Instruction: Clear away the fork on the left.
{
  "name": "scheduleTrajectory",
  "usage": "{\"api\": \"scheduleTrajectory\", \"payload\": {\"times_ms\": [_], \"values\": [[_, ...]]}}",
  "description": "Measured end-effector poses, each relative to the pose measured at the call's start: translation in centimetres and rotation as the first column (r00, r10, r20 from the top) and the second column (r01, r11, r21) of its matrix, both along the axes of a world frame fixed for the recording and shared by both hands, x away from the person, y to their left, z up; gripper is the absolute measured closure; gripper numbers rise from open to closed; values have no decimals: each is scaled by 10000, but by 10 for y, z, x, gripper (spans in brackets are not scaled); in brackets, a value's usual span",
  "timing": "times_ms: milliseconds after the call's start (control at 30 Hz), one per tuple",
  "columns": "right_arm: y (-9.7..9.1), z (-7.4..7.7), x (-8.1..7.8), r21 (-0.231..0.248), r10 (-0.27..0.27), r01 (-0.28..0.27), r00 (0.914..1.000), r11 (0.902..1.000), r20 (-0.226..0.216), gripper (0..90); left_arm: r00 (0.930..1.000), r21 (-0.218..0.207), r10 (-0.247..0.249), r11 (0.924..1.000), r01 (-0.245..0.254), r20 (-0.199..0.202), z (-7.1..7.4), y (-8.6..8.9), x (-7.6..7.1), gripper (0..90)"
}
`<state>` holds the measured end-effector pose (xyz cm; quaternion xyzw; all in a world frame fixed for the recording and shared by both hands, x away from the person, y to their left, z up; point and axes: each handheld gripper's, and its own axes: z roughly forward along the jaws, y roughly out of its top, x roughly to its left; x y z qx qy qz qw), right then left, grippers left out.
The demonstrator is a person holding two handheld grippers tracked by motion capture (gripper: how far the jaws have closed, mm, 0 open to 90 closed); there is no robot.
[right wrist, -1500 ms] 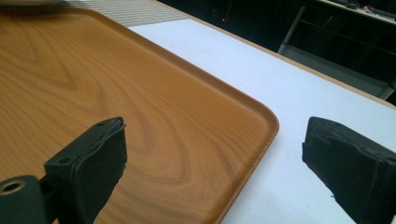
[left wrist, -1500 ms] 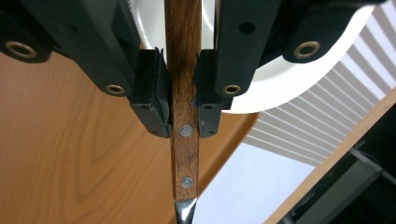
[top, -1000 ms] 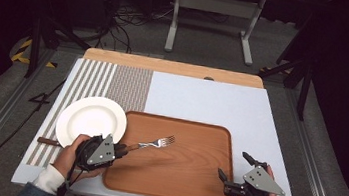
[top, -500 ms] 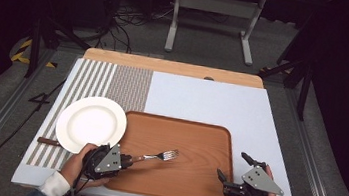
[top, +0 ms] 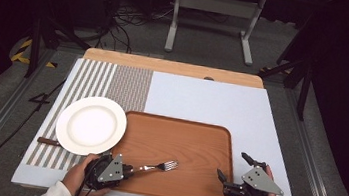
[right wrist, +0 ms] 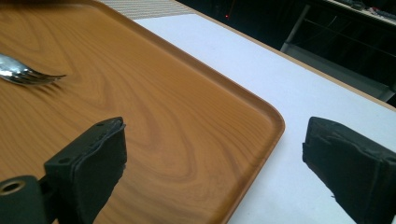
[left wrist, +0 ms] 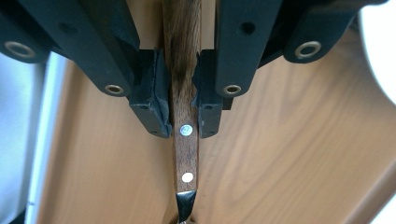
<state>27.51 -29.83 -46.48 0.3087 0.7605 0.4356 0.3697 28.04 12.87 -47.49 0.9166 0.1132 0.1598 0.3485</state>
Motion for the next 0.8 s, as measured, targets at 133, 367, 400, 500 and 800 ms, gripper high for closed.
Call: {"api": "scheduleTrajectory", "payload": {"times_ms": [133, 367, 400, 500, 800], "values": [[0, 0, 0, -19, 9, -9, 10000, 10000, -9, 72, 9997, -61, 193, 9998, -194, -133, -3, 0, -2, 751], [1, -1, 1, -121, 111, -112, 9999, 9999, -92, 72, 9972, -783, 559, 9951, -597, -494, -3, 4, 3, 621], [1, -1, 1, -139, 128, -129, 9999, 9998, -77, 72, 9981, -797, 467, 9956, -499, -409, 0, 4, 4, 621], [2, -1, 1, -107, 158, -159, 9999, 9998, -69, 72, 9996, -981, 57, 9951, -84, -283, 6, 4, 6, 648], [5, -4, 1, -174, 388, -390, 9992, 9991, -103, 70, 9840, -859, -1782, 9805, 1767, -97, 21, -14, 24, 877]]}}
